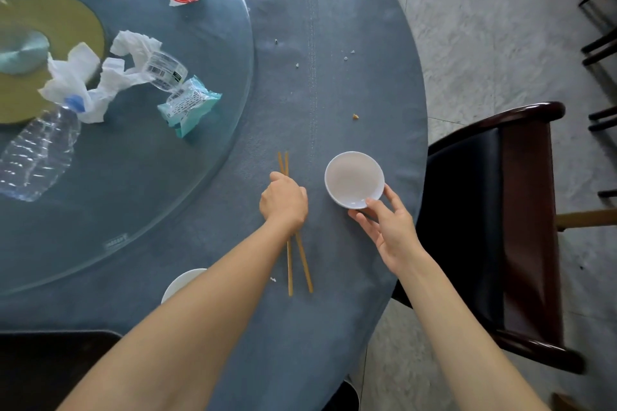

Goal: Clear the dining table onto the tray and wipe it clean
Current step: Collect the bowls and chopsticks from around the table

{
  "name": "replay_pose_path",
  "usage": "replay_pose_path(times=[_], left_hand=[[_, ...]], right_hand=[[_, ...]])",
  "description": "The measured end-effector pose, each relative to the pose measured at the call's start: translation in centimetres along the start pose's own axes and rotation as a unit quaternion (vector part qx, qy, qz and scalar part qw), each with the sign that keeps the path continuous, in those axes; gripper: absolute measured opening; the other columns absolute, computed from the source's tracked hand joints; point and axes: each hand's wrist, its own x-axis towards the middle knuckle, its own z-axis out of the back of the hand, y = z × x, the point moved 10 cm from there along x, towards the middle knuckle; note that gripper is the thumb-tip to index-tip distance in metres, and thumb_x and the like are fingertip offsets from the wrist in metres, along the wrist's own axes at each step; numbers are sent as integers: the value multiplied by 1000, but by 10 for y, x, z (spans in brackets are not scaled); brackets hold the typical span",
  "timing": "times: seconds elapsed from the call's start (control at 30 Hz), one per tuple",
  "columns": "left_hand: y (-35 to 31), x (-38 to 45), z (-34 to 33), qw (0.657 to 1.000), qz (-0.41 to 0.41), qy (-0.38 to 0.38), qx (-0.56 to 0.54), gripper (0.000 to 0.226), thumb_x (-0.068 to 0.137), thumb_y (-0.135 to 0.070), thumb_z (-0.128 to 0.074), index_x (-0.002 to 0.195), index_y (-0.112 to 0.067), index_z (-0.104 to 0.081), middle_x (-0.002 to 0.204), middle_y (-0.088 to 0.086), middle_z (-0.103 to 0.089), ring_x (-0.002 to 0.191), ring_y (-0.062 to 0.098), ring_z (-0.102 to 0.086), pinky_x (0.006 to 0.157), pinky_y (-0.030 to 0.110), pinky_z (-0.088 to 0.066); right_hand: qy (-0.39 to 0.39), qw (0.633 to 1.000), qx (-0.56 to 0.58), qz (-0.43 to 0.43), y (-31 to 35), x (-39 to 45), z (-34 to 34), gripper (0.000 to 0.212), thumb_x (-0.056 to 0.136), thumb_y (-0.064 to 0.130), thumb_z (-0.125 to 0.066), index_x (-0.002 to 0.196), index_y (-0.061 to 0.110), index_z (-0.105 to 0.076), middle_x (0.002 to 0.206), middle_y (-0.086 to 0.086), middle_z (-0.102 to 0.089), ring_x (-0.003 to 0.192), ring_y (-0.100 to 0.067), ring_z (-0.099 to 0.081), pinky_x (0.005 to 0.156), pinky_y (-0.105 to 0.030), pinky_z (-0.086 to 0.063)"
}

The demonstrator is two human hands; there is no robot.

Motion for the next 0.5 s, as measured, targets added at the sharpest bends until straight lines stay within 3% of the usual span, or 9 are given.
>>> replay_pose_path(times=[0.17, 0.23, 0.3, 0.37, 0.5], left_hand=[[20, -8, 0, 992, -42, 48, -108, 6, 100, -10, -39, 103, -6, -38, 105, 18, -53, 72, 33, -47, 67, 38, -35], [35, -22, 8, 968, -44, 57, -240, 4, 103, -11, -36, 103, -7, -38, 93, 15, -53, 60, 26, -48, 55, 35, -41], [57, -44, 18, 928, -33, 75, -363, 10, 104, -14, -31, 102, -9, -39, 81, 8, -46, 56, 21, -48, 48, 28, -44], [82, -68, 30, 912, -39, 84, -399, 19, 105, -16, -28, 107, -11, -46, 83, 5, -45, 51, 15, -44, 46, 27, -42], [150, -109, 44, 884, -10, 95, -457, 23, 106, -21, -29, 104, -18, -51, 73, 0, -40, 45, 11, -32, 41, 22, -23]], right_hand=[[11, 1000, -16, 8, -2, -26, 0, 50, 100, 8, -64, 144, 29, -54, 127, -10, -72, 111, -29, -73, 81, -25, -62], [16, 1000, -23, 10, -3, -42, -3, 50, 100, 9, -64, 144, 30, -54, 125, -8, -72, 112, -29, -73, 83, -27, -63], [18, 999, -25, 12, -6, -60, -7, 48, 100, 10, -64, 142, 31, -55, 122, -7, -74, 109, -28, -74, 79, -26, -63], [28, 999, -28, 14, -10, -78, -14, 47, 99, 11, -63, 141, 31, -57, 121, -6, -75, 107, -27, -75, 73, -24, -62], [60, 997, -42, 12, -31, -121, -35, 46, 98, 12, -61, 139, 32, -60, 125, -6, -74, 107, -28, -75, 70, -22, -61]])
